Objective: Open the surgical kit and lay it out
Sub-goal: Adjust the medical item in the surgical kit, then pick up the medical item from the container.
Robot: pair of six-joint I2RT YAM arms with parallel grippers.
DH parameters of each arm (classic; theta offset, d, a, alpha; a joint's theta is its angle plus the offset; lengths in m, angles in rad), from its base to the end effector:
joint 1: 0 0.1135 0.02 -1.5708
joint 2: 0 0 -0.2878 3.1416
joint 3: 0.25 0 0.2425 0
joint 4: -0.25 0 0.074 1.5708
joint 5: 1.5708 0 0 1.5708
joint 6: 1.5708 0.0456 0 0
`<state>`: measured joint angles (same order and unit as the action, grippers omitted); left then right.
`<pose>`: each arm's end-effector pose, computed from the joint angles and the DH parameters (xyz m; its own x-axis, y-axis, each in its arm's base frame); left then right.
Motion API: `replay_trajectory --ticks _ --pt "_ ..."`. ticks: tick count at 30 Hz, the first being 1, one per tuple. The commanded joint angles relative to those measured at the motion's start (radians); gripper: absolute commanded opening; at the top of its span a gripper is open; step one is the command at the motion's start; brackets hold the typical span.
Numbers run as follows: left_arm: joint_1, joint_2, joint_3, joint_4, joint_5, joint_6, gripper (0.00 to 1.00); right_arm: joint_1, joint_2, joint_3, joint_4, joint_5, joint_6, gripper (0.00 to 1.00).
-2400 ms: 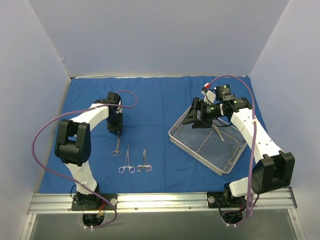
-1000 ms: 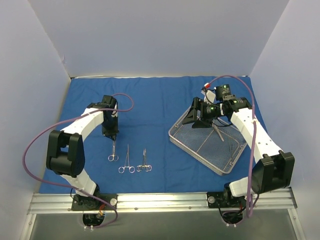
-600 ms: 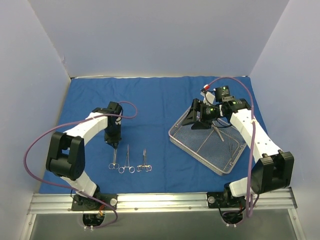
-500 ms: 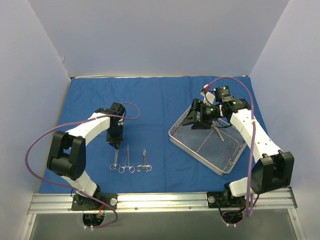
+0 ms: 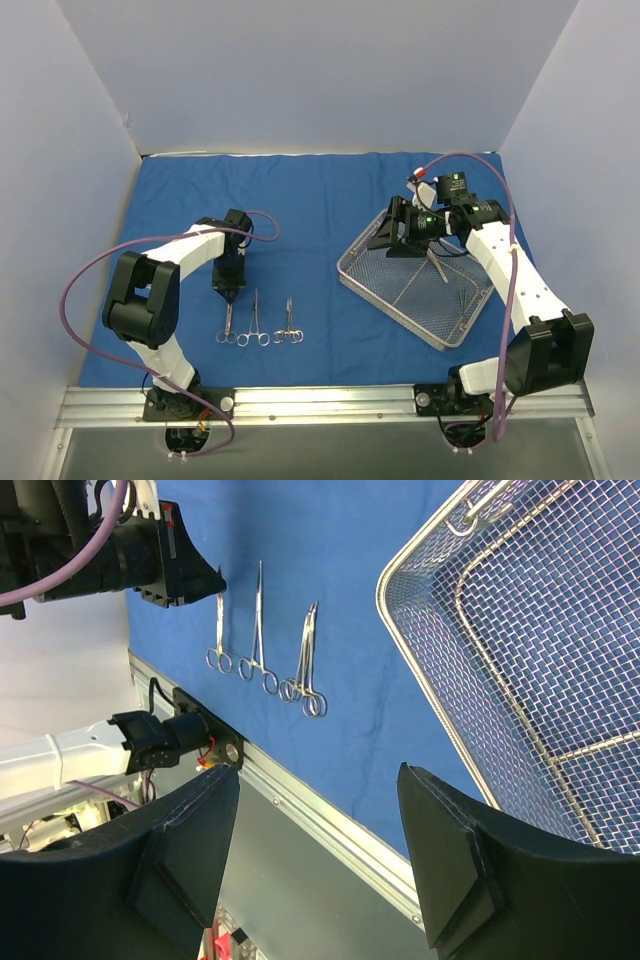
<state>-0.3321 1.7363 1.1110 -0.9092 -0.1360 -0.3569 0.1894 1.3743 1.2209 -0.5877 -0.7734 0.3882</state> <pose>0.2831 -0.0911 0.1894 -0.9964 -0.0225 -0.0813 -0.0317 0.9929 0.1143 0.2728 0.0847 0.3472 -0.8563 0.1116 -0.5043 -0.3422 0.6088 0.7158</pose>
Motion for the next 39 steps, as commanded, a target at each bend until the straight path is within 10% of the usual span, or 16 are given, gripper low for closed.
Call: replay_trajectory --ticks 1,6,21,28,33,35,37,39 --pt "0.013 0.017 0.009 -0.014 -0.033 -0.004 0.02 -0.005 -0.031 -0.003 -0.026 -0.004 -0.015 0.65" --pt "0.031 0.014 0.006 -0.007 -0.021 0.001 0.03 -0.007 -0.023 -0.001 -0.024 -0.006 -0.015 0.65" --pt "0.031 -0.035 0.025 -0.029 0.004 0.013 0.5 -0.011 0.005 0.025 -0.034 0.006 -0.02 0.65" --pt "0.019 -0.199 0.267 -0.12 0.125 0.105 0.56 -0.03 0.025 0.043 -0.133 0.32 -0.072 0.64" --pt "0.013 -0.254 0.302 0.044 0.528 0.196 0.61 -0.039 0.032 -0.043 -0.126 0.614 -0.054 0.63" --pt "0.015 -0.273 0.282 0.132 0.591 0.181 0.66 -0.042 0.058 -0.055 -0.11 0.683 -0.049 0.63" --pt "0.013 -0.308 0.259 0.186 0.641 0.165 0.95 -0.047 0.077 -0.046 -0.107 0.77 -0.046 0.63" --pt "0.015 -0.322 0.239 0.222 0.653 0.159 0.94 -0.05 0.092 -0.046 -0.087 0.86 -0.046 0.63"
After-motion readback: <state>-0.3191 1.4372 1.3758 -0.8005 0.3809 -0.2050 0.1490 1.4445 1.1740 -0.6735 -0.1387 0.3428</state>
